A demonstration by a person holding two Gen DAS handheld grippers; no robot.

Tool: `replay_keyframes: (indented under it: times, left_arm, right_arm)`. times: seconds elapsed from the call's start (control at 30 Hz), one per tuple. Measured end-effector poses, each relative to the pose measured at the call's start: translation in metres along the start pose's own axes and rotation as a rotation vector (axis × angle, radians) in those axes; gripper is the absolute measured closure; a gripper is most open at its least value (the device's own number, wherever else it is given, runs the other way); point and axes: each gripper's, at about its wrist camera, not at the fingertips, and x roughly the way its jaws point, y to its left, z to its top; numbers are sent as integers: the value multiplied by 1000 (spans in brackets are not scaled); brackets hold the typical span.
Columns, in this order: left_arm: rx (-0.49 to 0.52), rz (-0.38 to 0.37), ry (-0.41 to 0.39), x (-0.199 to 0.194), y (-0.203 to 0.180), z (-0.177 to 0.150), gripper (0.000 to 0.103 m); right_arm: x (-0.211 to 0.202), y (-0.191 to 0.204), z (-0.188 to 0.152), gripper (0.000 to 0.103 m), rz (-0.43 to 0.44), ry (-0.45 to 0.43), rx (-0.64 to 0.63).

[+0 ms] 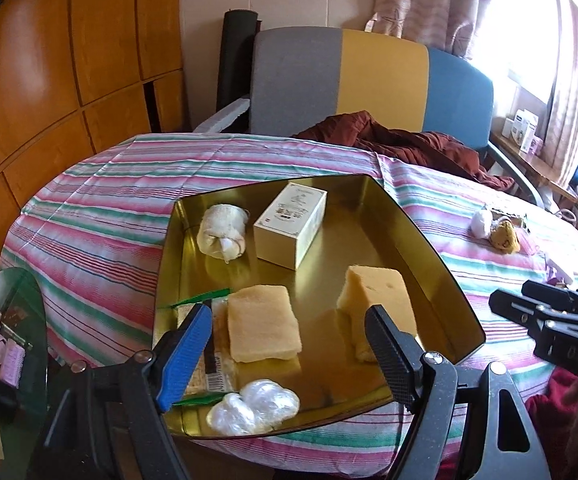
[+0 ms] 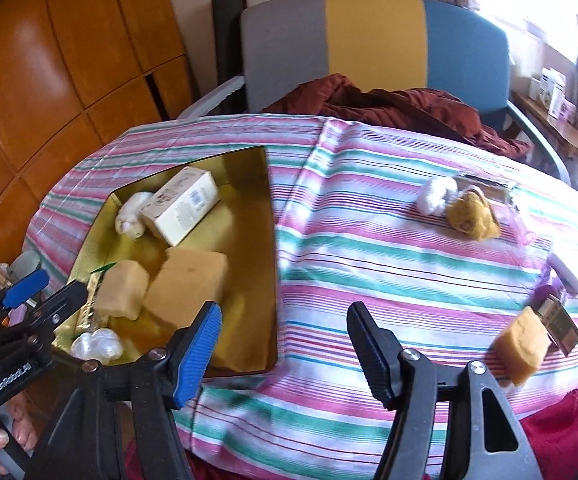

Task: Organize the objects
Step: 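Withdraw both open tools from the tray toward the remaining items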

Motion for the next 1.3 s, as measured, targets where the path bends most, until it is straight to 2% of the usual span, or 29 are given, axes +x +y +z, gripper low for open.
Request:
replay_keyframes:
  times: [0.1, 0.4, 0.93, 1.1, 1.3]
  left_arm:
    - [10, -4, 3, 0, -5, 0, 24]
    - [60, 10, -34, -9, -18, 4, 22]
    - [194, -39, -60, -16, -65, 7, 22]
    - [225, -49, -60, -16, -77, 9, 21]
    - [270, -65, -52, -11, -96, 11, 21]
  right_arm:
    - [-1, -11, 0, 31, -24, -7, 21]
    - [-13, -58, 6, 31, -126, -36, 72]
    - [-58, -198, 14, 31, -358, -123, 319]
    - [-63, -236, 6, 31, -377, -150, 421]
    - [-61, -268, -10, 31, -336, -166, 560]
